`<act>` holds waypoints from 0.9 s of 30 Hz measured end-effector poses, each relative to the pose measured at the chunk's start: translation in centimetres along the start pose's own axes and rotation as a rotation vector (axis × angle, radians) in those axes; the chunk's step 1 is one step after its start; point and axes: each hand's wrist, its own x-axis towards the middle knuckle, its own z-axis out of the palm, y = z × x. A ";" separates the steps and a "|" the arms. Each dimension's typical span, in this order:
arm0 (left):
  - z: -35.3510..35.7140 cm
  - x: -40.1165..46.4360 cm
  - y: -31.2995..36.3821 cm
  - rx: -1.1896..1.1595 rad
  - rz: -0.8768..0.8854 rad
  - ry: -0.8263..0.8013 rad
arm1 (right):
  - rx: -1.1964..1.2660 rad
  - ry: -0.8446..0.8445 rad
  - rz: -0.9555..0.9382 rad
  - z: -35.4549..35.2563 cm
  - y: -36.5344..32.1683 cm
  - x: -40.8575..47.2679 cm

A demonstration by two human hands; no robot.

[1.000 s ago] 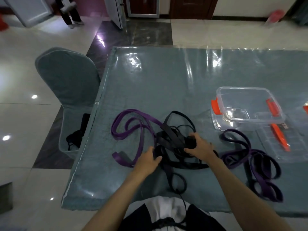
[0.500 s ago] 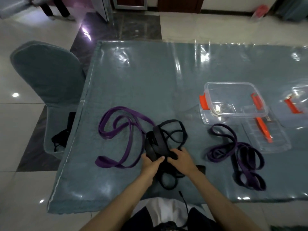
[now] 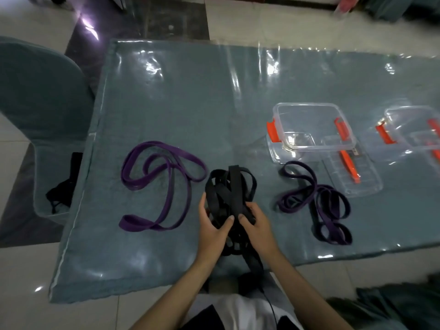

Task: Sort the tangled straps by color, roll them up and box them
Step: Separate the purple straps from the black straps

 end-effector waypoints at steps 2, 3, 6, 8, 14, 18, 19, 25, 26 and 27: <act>1.1 -0.4 1.2 0.000 0.059 -0.026 | 0.048 0.031 -0.028 -1.2 -0.4 -0.5; 1.9 -0.7 2.0 0.006 0.083 -0.043 | 0.068 0.045 -0.037 -2.1 -0.6 -0.7; 4.8 -1.7 3.9 0.038 0.153 -0.079 | 0.100 0.100 -0.088 -5.2 -0.9 -1.1; 7.2 -2.5 4.8 0.054 0.192 -0.095 | 0.114 0.134 -0.135 -7.6 -1.1 -1.5; 17.2 -5.4 6.4 0.100 0.263 -0.147 | 0.137 0.200 -0.206 -18.1 -0.8 -3.3; 25.0 -7.9 6.0 0.109 0.287 -0.195 | 0.124 0.241 -0.187 -26.0 1.4 -5.0; 27.0 -8.6 5.8 0.114 0.290 -0.203 | 0.119 0.255 -0.177 -28.0 2.0 -5.4; 38.7 -11.1 3.7 0.137 0.270 -0.288 | 0.105 0.360 -0.130 -39.1 6.1 -7.4; 40.4 -11.2 3.3 0.147 0.273 -0.307 | 0.104 0.372 -0.125 -40.7 6.7 -7.6; 42.1 -11.2 3.0 0.157 0.273 -0.329 | 0.101 0.385 -0.118 -42.3 7.2 -7.6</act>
